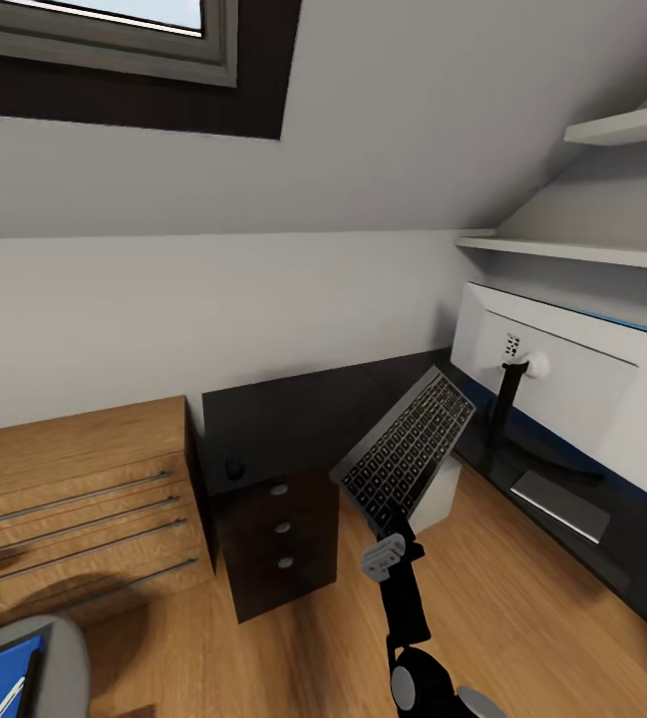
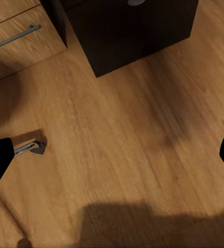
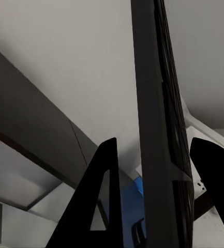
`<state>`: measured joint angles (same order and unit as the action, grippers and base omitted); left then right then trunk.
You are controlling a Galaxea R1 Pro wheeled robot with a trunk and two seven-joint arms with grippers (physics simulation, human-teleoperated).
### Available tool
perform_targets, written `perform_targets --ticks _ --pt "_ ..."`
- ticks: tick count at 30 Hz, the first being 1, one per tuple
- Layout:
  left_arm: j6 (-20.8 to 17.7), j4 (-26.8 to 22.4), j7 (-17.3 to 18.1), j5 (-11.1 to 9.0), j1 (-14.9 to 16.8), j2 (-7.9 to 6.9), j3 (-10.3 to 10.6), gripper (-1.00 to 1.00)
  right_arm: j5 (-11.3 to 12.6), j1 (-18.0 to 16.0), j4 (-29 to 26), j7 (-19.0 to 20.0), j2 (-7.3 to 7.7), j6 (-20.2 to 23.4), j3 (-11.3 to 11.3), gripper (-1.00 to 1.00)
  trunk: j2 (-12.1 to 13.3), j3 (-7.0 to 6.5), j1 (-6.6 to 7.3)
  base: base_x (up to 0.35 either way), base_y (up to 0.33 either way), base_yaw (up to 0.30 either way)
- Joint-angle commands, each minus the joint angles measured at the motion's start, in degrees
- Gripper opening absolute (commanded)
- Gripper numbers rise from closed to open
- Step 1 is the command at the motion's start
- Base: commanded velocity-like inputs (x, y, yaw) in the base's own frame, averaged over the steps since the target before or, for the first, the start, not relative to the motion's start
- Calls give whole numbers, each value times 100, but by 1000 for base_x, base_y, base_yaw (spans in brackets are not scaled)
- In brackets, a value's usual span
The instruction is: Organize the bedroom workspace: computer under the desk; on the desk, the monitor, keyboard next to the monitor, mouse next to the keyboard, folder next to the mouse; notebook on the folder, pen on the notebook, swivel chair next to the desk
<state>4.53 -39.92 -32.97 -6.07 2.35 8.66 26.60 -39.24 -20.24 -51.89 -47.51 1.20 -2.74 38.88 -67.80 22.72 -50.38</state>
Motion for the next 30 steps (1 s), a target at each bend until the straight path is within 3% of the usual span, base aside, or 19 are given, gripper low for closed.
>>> perform_targets --ticks 1,9,14,30 --pt "39 5 -34 -61 7 -4 30 100 4 -6 5 -27 7 -17 19 -100 -4 6 0 0 0 0" --pt "40 4 -42 -61 10 -8 30 100 21 -7 40 -50 30 -21 32 -100 -4 6 0 0 0 0" --pt "40 2 -62 -63 7 -13 17 100 30 -6 89 -56 4 -16 40 -100 -4 18 0 0 -29 223" --pt "41 2 -69 -69 8 -72 3 100 26 -7 209 -48 -7 -16 104 -100 -4 63 0 124 -277 255"
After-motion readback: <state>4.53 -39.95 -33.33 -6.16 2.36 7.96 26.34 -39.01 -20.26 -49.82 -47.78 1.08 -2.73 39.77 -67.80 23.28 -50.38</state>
